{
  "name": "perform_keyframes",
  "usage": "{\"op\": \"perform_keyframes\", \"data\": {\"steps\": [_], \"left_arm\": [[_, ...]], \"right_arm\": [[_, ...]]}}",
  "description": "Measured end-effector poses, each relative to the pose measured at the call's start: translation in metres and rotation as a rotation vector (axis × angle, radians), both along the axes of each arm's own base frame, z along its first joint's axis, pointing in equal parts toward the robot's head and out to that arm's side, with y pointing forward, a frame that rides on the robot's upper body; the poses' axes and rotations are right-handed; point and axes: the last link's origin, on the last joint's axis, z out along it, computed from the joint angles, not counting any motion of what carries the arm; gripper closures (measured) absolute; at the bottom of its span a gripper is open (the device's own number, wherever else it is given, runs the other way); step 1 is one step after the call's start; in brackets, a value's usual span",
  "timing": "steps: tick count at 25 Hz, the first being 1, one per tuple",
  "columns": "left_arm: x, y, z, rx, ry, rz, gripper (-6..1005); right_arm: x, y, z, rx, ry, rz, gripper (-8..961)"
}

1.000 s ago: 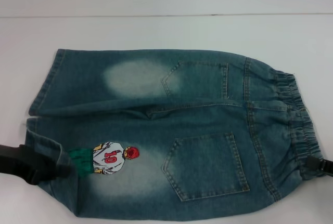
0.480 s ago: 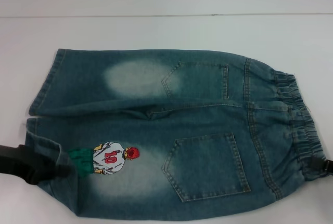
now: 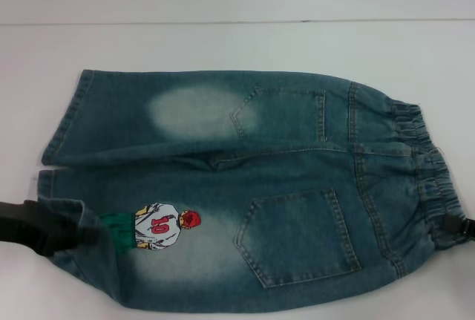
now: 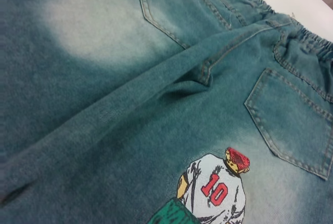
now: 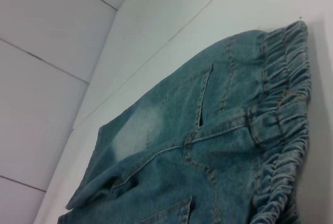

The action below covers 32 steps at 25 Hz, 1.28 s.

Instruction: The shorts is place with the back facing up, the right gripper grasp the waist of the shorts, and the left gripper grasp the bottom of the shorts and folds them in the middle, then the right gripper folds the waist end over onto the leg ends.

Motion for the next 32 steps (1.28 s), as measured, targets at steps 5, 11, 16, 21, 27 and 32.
{"op": "perform_keyframes", "data": {"steps": [5,11,16,21,27,32], "left_arm": [[-0.002,0.003,0.006,0.039,-0.012,0.012,946],[-0.008,0.004,0.014,0.09,-0.014,0.031,946],[-0.015,0.0,0.018,0.112,-0.014,0.041,949],[-0.022,-0.007,0.024,0.141,-0.019,0.051,950],[-0.031,-0.015,0.031,0.176,-0.028,0.06,950],[-0.036,-0.019,0.036,0.205,-0.034,0.064,949]], "right_arm": [[-0.001,0.003,0.001,0.005,-0.001,0.007,899],[0.0,0.005,0.004,0.023,-0.004,-0.002,899],[0.001,0.005,0.004,0.029,-0.006,-0.006,899],[0.002,0.005,0.005,0.035,-0.011,-0.008,900],[0.003,0.007,0.007,0.052,-0.013,-0.018,900],[0.003,0.009,0.007,0.061,-0.012,-0.021,900]]}}
